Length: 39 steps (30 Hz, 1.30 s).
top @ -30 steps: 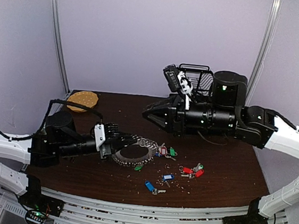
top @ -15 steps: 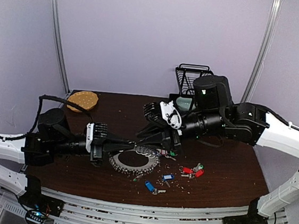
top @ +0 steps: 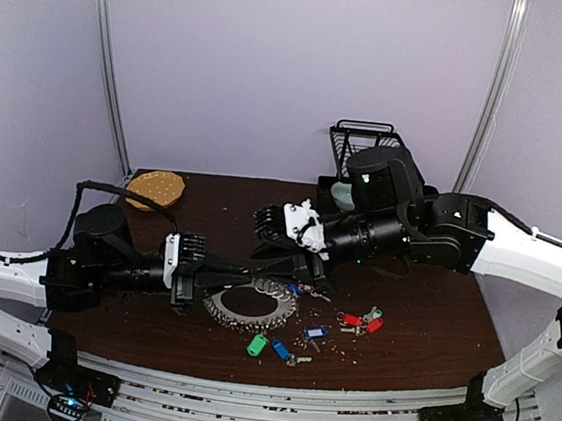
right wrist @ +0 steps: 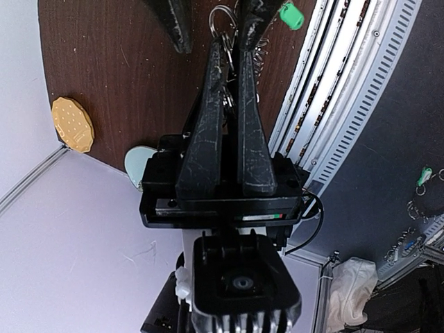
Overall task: Put the keys on the keyring
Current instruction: Pass from the left arm to the right
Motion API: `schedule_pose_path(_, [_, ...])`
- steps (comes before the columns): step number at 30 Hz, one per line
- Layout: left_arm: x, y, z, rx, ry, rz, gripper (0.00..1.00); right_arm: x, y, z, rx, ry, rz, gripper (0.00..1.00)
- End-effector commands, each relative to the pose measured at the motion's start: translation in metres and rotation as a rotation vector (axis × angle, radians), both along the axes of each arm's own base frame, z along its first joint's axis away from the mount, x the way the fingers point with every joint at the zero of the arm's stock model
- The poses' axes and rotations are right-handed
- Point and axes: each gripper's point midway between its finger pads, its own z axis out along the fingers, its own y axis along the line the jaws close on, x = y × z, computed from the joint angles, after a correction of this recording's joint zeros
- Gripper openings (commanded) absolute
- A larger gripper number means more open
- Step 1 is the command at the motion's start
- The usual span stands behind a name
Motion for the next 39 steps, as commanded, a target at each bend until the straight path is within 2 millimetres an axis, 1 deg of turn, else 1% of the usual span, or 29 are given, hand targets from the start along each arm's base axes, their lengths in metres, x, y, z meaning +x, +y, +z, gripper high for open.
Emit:
schedule_pose_path(1, [-0.002,0.003,0.043,-0.108,-0.063,0.002,0.0,0.003,0.002,0.008,0.01,-0.024,-0.003,0.24])
schedule_pose_path(3, [-0.002,0.004,0.044,-0.109,-0.062,0.002,0.0,0.003,0.003,0.009,0.016,-0.022,-0.002,0.23])
schedule_pose_path(6, [-0.003,0.004,0.045,-0.111,-0.063,0.0,0.0,0.003,0.004,0.009,0.016,-0.019,-0.008,0.18])
schedule_pose_path(11, [-0.003,0.004,0.046,-0.117,-0.063,-0.002,0.0,0.004,0.005,0.004,0.001,-0.023,-0.015,0.16])
schedule_pose_path(13, [-0.003,0.003,0.046,-0.115,-0.064,-0.003,0.0,0.003,0.005,0.004,0.0,-0.023,-0.012,0.1])
schedule_pose_path(15, [-0.003,0.003,0.047,-0.116,-0.064,-0.002,0.0,0.003,0.005,0.004,0.0,-0.024,-0.01,0.01])
schedule_pose_path(16, [-0.003,0.003,0.047,-0.117,-0.064,-0.002,0.0,0.002,0.005,0.004,-0.002,-0.023,-0.006,0.0])
schedule_pose_path(21, [-0.003,0.004,0.046,-0.116,-0.059,-0.001,0.0,0.0,0.002,0.003,-0.005,-0.031,0.0,0.0])
schedule_pose_path(25, [-0.003,0.006,0.046,-0.118,-0.06,0.002,0.0,0.008,0.002,0.004,-0.012,-0.042,-0.041,0.0])
schedule_pose_path(27, [-0.004,0.006,0.046,-0.118,-0.059,0.001,0.0,0.014,0.002,0.005,-0.004,-0.052,-0.076,0.12])
schedule_pose_path(28, [-0.003,0.006,0.046,-0.119,-0.06,0.002,0.0,0.015,0.002,0.004,-0.005,-0.06,-0.082,0.14])
schedule_pose_path(31, [-0.004,0.006,0.047,-0.12,-0.062,0.002,0.0,0.014,0.003,0.002,-0.007,-0.067,-0.077,0.15])
schedule_pose_path(36, [-0.004,0.004,0.046,-0.116,-0.059,-0.004,0.0,0.013,0.009,0.007,0.017,-0.077,-0.08,0.14])
schedule_pose_path(39, [-0.004,0.005,0.046,-0.115,-0.058,-0.003,0.0,0.013,0.012,0.005,0.003,-0.083,-0.091,0.16])
